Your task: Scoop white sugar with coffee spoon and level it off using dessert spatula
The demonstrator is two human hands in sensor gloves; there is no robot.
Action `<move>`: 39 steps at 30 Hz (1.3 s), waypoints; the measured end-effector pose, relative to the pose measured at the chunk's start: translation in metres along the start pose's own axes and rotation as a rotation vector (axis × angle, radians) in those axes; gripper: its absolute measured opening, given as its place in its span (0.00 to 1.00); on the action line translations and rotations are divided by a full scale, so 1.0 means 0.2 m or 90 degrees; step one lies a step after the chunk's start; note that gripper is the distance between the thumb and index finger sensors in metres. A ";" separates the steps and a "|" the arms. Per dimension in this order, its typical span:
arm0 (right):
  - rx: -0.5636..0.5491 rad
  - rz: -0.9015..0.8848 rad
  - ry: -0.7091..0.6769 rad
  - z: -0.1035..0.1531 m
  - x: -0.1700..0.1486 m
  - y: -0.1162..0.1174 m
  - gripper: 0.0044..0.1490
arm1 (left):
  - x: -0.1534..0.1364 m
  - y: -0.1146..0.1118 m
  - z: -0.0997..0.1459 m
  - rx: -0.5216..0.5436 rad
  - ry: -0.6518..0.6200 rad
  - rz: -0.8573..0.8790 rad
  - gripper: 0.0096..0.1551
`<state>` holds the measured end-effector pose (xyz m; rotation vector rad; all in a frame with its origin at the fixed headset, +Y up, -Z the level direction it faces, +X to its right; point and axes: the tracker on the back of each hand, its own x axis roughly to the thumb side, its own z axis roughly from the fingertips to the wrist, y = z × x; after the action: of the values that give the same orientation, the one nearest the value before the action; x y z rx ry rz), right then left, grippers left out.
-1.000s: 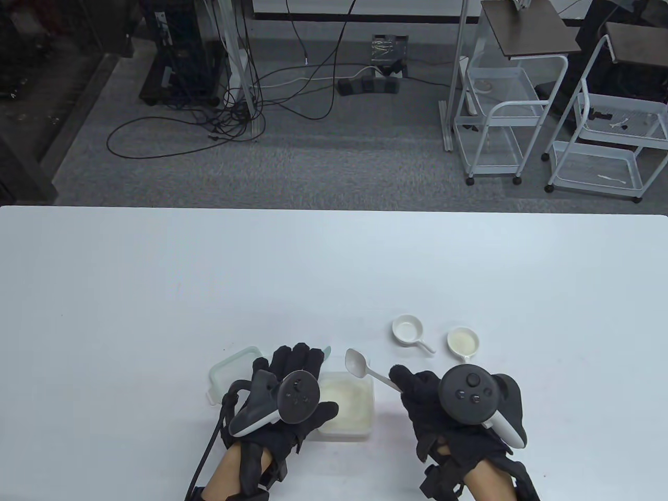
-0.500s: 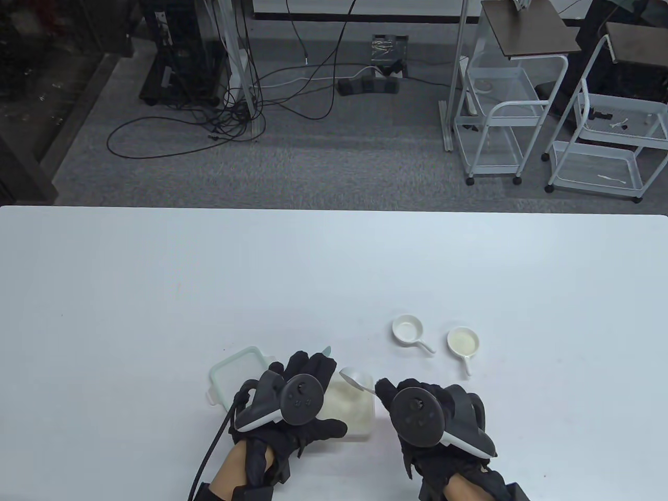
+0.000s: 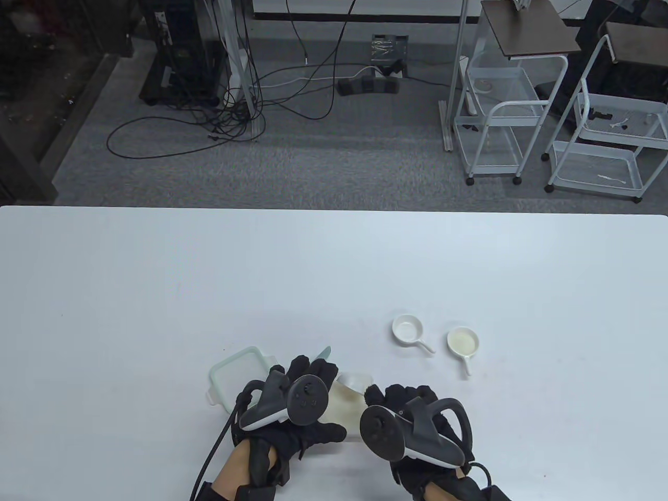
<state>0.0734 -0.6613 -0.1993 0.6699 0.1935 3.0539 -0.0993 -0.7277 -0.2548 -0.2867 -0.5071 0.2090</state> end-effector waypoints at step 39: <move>0.067 -0.629 0.083 -0.02 -0.43 0.09 0.29 | 0.02 0.00 0.00 -0.012 0.010 -0.019 0.68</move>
<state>0.1511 -0.6821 -0.2368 0.2416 0.5060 2.1332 -0.0964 -0.7269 -0.2528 -0.2990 -0.4979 0.1735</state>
